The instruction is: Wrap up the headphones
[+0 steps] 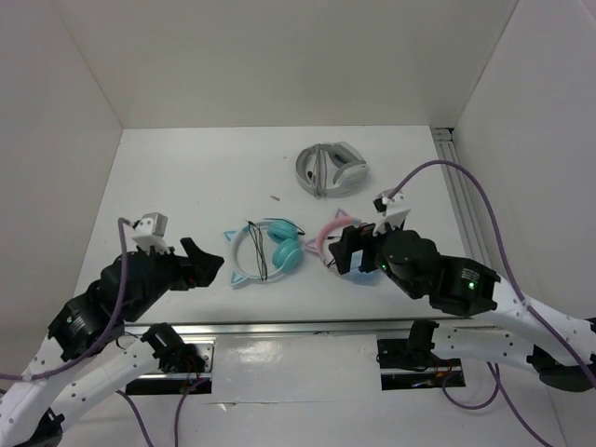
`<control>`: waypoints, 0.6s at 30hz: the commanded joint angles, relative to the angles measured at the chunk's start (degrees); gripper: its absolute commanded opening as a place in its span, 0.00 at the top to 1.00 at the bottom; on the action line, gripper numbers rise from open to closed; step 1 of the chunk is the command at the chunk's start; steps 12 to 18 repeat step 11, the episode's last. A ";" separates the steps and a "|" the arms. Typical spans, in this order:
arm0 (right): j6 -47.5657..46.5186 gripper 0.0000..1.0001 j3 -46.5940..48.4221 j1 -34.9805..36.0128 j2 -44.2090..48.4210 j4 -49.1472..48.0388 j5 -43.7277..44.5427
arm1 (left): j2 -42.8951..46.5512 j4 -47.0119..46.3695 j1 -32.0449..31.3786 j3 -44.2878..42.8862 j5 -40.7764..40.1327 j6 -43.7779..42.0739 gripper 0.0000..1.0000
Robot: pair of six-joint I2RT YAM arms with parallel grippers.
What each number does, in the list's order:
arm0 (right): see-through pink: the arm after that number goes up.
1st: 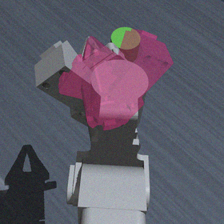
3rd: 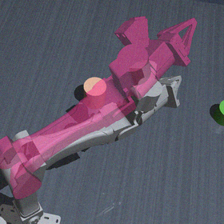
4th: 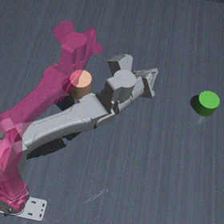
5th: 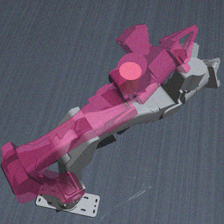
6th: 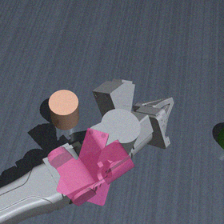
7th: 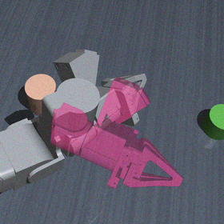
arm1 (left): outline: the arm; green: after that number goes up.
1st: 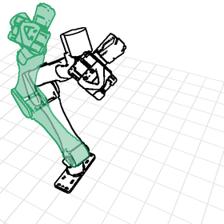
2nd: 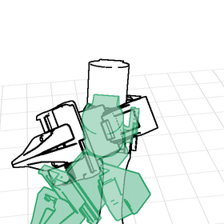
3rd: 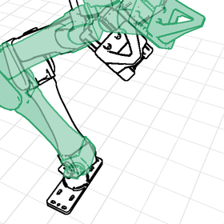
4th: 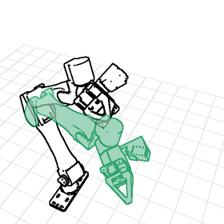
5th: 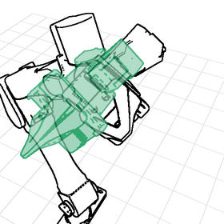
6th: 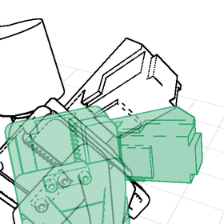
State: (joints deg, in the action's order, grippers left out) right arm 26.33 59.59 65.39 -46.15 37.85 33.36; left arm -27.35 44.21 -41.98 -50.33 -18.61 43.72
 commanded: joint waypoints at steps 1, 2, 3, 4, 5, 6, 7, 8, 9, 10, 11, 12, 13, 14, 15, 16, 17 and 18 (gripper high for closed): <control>3.37 0.00 1.58 0.36 4.74 7.57 1.43 | 5.37 3.95 -0.47 -2.41 -1.25 -0.04 0.00; 3.38 0.00 2.19 0.36 5.45 8.29 1.44 | 7.38 3.96 -0.47 -3.02 -1.25 -0.04 0.00; 3.38 0.00 2.89 0.36 6.07 8.91 2.05 | 8.01 5.18 -0.47 -3.55 -2.04 -0.04 0.00; 3.38 0.00 2.90 0.36 6.68 9.52 2.06 | 8.54 5.97 -0.47 -4.60 -2.04 -0.04 0.00; 3.38 0.00 3.68 0.36 6.69 10.31 2.06 | 8.55 7.81 -0.47 -5.22 -2.65 -0.04 0.00; 3.38 0.00 4.47 0.36 6.69 10.32 1.45 | 9.15 9.13 -0.47 -5.92 -3.18 -0.04 0.00; 3.38 0.00 4.48 0.36 5.90 10.93 0.83 | 9.16 10.62 -0.47 -6.53 -4.84 0.91 0.00; 3.38 0.00 4.48 0.36 5.90 10.93 0.82 | 9.94 11.68 -0.47 -7.32 -4.86 1.45 0.00; 3.38 0.00 4.48 0.36 5.11 11.54 0.82 | 10.47 11.69 -0.47 -7.33 -4.86 1.45 0.00; 3.38 0.00 4.48 0.36 5.11 11.55 1.43 | 11.09 11.69 -0.47 -7.33 -4.86 0.93 0.00; 3.38 0.00 4.48 0.36 4.41 11.55 2.40 | 11.96 11.69 -0.47 -7.33 -4.86 0.92 0.00; 3.38 0.00 4.48 0.36 4.41 11.55 2.40 | 11.96 11.69 -0.47 -7.33 -4.86 0.92 0.00; 3.38 0.00 4.48 0.36 4.41 11.55 2.40 | 11.96 11.69 -0.47 -7.33 -4.86 0.92 0.00; 3.38 0.00 4.48 0.36 4.41 11.55 2.40 | 11.96 11.69 -0.47 -7.33 -4.86 0.92 0.00; 3.38 0.00 4.48 0.36 4.41 11.55 2.40 | 11.96 11.69 -0.47 -7.33 -4.86 0.92 0.00; 3.38 0.00 4.48 0.36 4.41 11.55 2.40 | 11.96 11.69 -0.47 -7.33 -4.86 0.92 0.00; 3.38 0.00 4.48 0.36 4.41 11.55 2.40 | 11.96 11.69 -0.47 -7.33 -4.86 0.92 0.00; 3.38 0.00 4.48 0.36 4.41 11.55 2.40 | 11.96 11.69 -0.47 -7.33 -4.86 0.92 0.00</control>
